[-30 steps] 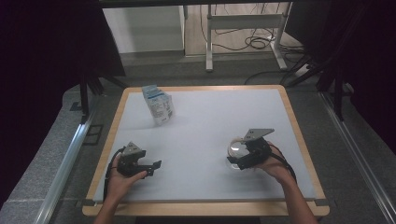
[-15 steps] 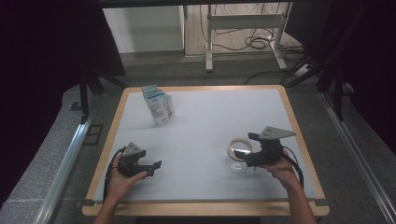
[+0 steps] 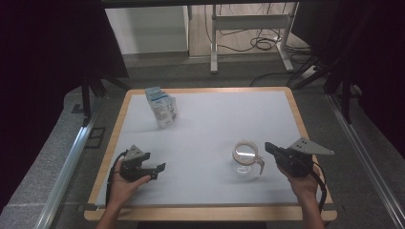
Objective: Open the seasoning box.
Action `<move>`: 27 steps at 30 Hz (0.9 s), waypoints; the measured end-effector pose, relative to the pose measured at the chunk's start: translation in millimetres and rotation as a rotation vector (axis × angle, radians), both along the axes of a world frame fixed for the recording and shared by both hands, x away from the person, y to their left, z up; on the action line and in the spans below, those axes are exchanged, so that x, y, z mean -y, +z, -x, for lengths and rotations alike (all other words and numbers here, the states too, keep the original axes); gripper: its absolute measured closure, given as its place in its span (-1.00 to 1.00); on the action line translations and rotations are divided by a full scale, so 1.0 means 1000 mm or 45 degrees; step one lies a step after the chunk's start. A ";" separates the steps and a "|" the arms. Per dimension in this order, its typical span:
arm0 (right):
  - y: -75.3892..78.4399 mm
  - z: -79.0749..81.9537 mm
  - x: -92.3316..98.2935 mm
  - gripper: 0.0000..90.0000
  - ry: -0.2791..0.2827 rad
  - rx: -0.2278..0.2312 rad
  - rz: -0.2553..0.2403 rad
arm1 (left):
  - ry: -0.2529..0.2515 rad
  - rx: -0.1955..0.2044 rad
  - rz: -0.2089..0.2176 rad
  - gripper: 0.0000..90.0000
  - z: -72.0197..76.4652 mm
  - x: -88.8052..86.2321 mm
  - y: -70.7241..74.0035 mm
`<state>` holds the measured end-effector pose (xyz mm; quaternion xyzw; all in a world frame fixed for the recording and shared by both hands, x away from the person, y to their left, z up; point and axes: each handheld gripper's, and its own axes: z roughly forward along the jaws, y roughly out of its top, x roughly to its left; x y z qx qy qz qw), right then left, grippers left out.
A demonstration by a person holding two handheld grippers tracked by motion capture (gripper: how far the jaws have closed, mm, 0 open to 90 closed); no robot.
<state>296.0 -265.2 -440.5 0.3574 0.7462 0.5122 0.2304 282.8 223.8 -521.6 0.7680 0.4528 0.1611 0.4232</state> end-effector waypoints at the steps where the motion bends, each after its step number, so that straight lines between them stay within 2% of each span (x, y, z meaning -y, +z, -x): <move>1: 0.000 0.000 0.000 1.00 0.000 0.000 0.000 | 0.000 0.000 0.000 -0.52 0.000 0.000 0.000; 3: -0.001 0.006 -0.002 1.00 0.016 -0.011 0.025 | -0.008 0.022 0.009 -0.48 0.000 0.002 0.001; 7: -0.005 0.008 -0.002 1.00 0.017 -0.027 0.035 | -0.068 -0.005 0.036 -0.35 -0.002 0.007 0.006; 14: -0.008 0.013 -0.005 1.00 0.027 -0.030 0.055 | -0.087 0.001 0.058 -0.05 -0.003 0.020 0.012; 18: -0.009 0.013 -0.007 1.00 0.028 -0.039 0.059 | -0.114 0.015 0.045 -0.02 -0.006 0.030 0.015; 20: -0.011 0.014 -0.008 1.00 0.033 -0.044 0.057 | -0.135 0.021 0.059 -0.02 -0.008 0.035 0.018; 23: -0.015 0.015 -0.010 1.00 0.037 -0.056 0.073 | -0.161 0.014 0.067 -0.03 -0.012 0.043 0.020; 27: -0.016 0.016 -0.010 1.00 0.041 -0.054 0.063 | -0.168 0.007 0.070 -0.01 -0.014 0.050 0.018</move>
